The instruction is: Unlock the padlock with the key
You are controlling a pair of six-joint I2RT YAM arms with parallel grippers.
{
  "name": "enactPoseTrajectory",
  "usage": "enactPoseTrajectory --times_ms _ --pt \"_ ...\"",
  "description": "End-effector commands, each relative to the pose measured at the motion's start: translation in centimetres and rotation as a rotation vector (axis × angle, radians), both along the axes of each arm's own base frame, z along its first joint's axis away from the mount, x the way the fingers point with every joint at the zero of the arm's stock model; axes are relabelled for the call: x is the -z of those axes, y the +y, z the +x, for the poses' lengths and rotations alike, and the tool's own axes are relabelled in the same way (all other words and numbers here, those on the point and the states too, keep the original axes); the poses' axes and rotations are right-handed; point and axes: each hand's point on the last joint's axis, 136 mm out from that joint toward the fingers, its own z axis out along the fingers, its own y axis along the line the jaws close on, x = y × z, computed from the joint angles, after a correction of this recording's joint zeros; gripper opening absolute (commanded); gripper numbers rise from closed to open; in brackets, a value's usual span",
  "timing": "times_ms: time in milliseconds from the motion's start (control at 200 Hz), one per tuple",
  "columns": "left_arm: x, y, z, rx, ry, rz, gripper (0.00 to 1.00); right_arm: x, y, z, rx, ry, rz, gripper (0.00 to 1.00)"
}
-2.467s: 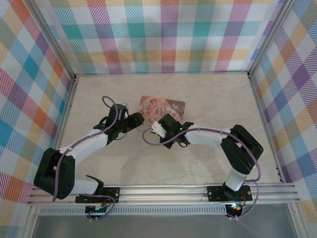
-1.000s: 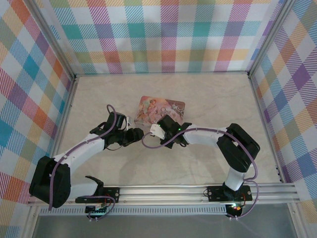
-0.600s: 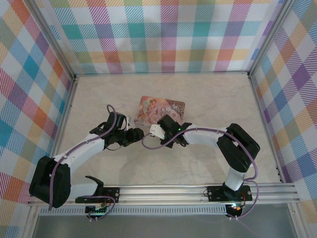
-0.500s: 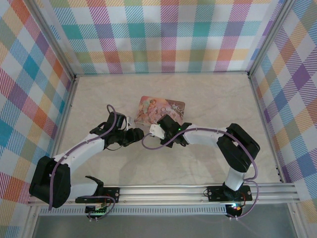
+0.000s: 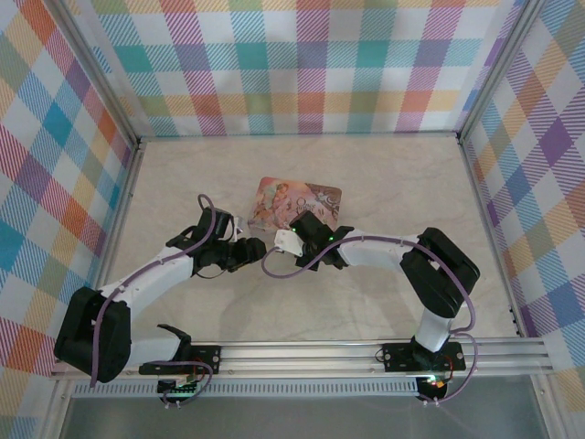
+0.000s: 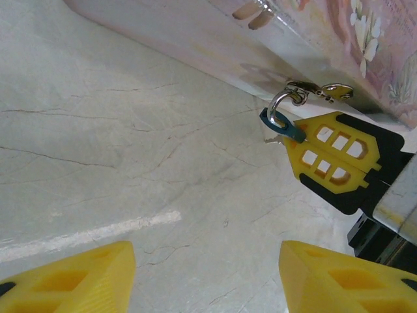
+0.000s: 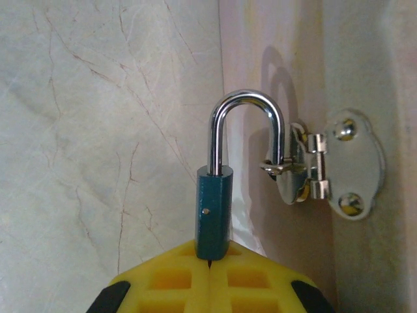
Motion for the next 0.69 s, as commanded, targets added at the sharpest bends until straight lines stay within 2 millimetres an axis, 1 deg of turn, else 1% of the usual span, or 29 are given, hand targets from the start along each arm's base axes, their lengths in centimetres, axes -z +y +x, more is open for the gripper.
enactPoseTrajectory --times_ms 0,155,355,510,560,690 --pt "0.8 0.2 -0.6 0.004 0.035 0.000 0.60 -1.6 1.2 0.6 -0.042 -0.053 0.029 0.00" --pt "0.8 0.4 -0.8 -0.001 0.036 0.001 0.60 -2.0 1.8 0.9 -0.060 -0.059 0.037 0.00" --pt "0.6 0.5 -1.0 -0.005 0.032 0.005 0.60 -2.9 2.9 0.5 -0.097 -0.054 0.074 0.00" --pt "0.4 0.6 -1.1 -0.005 0.028 0.003 0.60 -3.0 2.8 0.3 -0.106 -0.053 0.069 0.00" --pt "0.3 0.6 -1.2 -0.005 0.027 0.004 0.60 -3.3 2.8 0.2 -0.098 -0.052 0.082 0.00" --pt "-0.3 0.8 -1.5 -0.005 0.021 -0.001 0.60 -4.9 2.4 0.1 -0.047 -0.061 0.127 0.00"
